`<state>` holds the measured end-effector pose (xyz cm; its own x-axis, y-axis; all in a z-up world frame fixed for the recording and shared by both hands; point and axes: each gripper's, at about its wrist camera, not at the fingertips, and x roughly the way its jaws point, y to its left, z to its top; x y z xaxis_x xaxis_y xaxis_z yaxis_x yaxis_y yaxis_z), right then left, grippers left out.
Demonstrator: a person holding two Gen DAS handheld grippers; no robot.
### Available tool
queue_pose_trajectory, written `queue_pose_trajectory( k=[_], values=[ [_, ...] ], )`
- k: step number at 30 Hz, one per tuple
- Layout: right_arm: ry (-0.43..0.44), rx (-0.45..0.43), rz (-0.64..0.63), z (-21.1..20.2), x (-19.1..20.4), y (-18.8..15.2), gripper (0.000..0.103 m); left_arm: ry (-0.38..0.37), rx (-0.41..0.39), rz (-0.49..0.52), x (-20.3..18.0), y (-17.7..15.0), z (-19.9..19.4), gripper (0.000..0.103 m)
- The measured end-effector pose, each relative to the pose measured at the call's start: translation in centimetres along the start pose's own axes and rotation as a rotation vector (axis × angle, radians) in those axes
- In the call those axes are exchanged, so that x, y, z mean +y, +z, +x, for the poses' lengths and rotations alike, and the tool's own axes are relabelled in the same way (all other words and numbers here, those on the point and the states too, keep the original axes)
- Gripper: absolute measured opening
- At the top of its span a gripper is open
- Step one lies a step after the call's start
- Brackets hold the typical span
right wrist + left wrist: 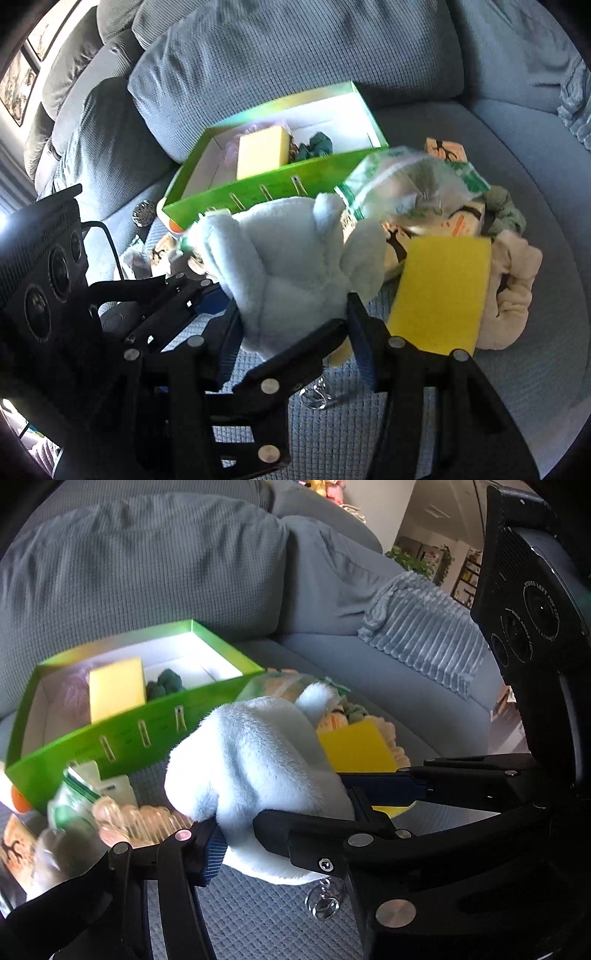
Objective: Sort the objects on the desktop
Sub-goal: 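Lift the plush toy with both grippers and carry it into the green box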
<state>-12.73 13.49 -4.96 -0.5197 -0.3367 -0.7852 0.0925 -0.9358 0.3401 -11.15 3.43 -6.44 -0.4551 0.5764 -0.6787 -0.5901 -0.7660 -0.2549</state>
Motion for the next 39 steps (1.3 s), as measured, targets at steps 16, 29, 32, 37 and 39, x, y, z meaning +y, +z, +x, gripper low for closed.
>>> queue_pose_trajectory(
  k=[16, 29, 32, 37, 39],
  values=[
    [0.039, -0.081, -0.055, -2.4, 2.3, 3.9, 0.053, 0.058, -0.068, 0.03, 0.6, 4.1, -2.3, 0.061],
    [0.069, -0.139, -0.091, -2.5, 3.6, 9.9, 0.053, 0.123, -0.118, 0.044, 2.9, 9.9, -2.8, 0.061],
    [0.074, -0.146, -0.099, -2.1, 3.6, 11.4, 0.053, 0.135, -0.124, 0.046, 3.6, 11.0, -2.5, 0.061],
    [0.08, -0.16, -0.112, -1.2, 3.8, 13.9, 0.053, 0.156, -0.14, 0.053, 5.0, 13.0, -1.9, 0.061],
    [0.081, -0.165, -0.117, -0.8, 3.7, 14.8, 0.053, 0.161, -0.146, 0.051, 5.5, 13.6, -1.7, 0.061]
  ],
)
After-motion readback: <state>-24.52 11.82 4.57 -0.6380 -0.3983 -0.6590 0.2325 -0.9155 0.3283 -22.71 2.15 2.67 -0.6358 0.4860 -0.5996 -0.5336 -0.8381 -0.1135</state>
